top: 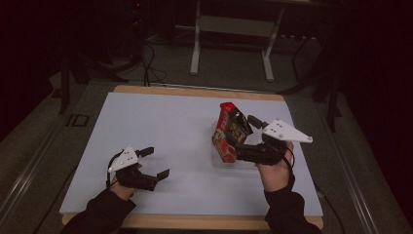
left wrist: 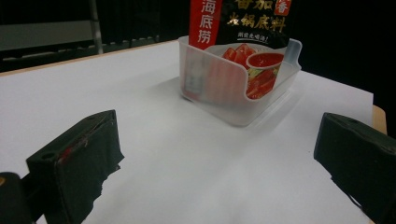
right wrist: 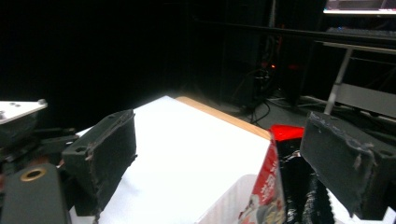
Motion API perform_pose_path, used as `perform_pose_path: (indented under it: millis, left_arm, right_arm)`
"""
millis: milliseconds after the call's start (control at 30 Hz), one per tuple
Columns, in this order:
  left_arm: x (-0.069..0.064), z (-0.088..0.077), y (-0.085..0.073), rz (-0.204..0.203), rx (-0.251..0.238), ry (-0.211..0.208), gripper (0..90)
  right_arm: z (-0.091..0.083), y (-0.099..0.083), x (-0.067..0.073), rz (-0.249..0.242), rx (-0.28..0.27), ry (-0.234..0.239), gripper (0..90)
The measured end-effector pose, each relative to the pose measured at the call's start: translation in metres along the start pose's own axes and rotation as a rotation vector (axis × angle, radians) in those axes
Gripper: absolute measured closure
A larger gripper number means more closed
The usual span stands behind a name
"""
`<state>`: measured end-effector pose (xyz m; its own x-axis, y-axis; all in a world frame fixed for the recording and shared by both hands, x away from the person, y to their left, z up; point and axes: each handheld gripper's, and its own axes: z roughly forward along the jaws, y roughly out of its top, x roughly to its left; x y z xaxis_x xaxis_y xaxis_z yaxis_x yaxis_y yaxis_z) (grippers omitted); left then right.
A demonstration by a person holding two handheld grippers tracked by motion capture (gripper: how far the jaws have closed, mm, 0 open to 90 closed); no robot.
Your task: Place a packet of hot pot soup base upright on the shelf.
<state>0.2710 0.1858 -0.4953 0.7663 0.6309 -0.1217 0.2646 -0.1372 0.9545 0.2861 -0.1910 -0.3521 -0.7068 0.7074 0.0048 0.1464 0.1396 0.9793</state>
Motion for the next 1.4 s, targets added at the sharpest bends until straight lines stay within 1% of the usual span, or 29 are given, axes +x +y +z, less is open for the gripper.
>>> perform_pose_path:
  millis: [100,200,233,300,367,400,433,500,567,700,800,967,1067,1100,1200,1400]
  left_arm:
    - [0.0,0.0,0.0,0.001,0.001,-0.001,1.0]
    - [0.0,0.0,0.0,0.001,0.001,-0.003,1.0]
    - [-0.001,0.0,0.0,0.0,-0.002,-0.003,1.0]
    - [0.0,0.0,0.0,0.002,0.0,-0.003,0.9]
    - [0.0,0.0,0.0,0.003,0.001,-0.003,1.0]
    - [0.0,0.0,0.0,0.003,0.001,-0.003,1.0]
    - [-0.001,0.0,0.0,0.005,0.0,-0.003,1.0]
    - [-0.001,-0.001,0.0,0.009,0.0,-0.005,1.0]
    - [-0.001,-0.001,0.0,0.008,0.0,-0.006,1.0]
    - [-0.001,-0.001,0.0,0.008,-0.002,-0.007,1.0]
    - [-0.001,-0.001,-0.001,0.008,-0.011,-0.013,1.0]
    - [-0.001,-0.003,-0.001,0.007,-0.031,-0.024,1.0]
    - [-0.001,-0.003,0.0,0.009,-0.031,-0.03,1.0]
    - [-0.001,-0.003,0.0,0.008,-0.031,-0.033,1.0]
    - [-0.002,-0.003,0.0,0.012,-0.028,-0.038,1.0]
    - [-0.003,-0.003,0.0,0.024,-0.027,-0.043,1.0]
  right_arm:
    - [-0.004,-0.002,0.003,-0.014,0.005,0.01,12.6]
    - [-0.007,-0.006,0.006,-0.023,0.01,0.033,12.7]
    - [-0.007,-0.008,0.007,-0.021,0.012,0.051,12.6]
    - [-0.009,-0.012,0.01,-0.025,0.013,0.064,12.7]
    - [-0.01,-0.016,0.013,-0.029,0.013,0.096,12.3]
    - [-0.01,-0.016,0.013,-0.029,0.013,0.096,12.3]
    - [-0.011,-0.022,0.016,-0.042,0.015,0.112,12.2]
    - [-0.011,-0.026,0.019,-0.046,0.02,0.129,12.0]
    - [-0.012,-0.031,0.02,-0.046,0.024,0.151,12.0]
    - [-0.012,-0.042,0.022,-0.034,0.04,0.165,12.0]
    - [-0.011,-0.05,0.021,-0.034,0.052,0.171,11.9]
    - [-0.013,-0.063,0.018,-0.048,0.061,0.16,11.9]
    - [-0.014,-0.068,0.016,-0.049,0.065,0.155,11.9]
    - [-0.015,-0.074,0.015,-0.052,0.078,0.147,11.9]
    - [-0.017,-0.082,0.013,-0.055,0.098,0.144,11.9]
    - [-0.022,-0.093,0.009,-0.044,0.125,0.15,11.9]
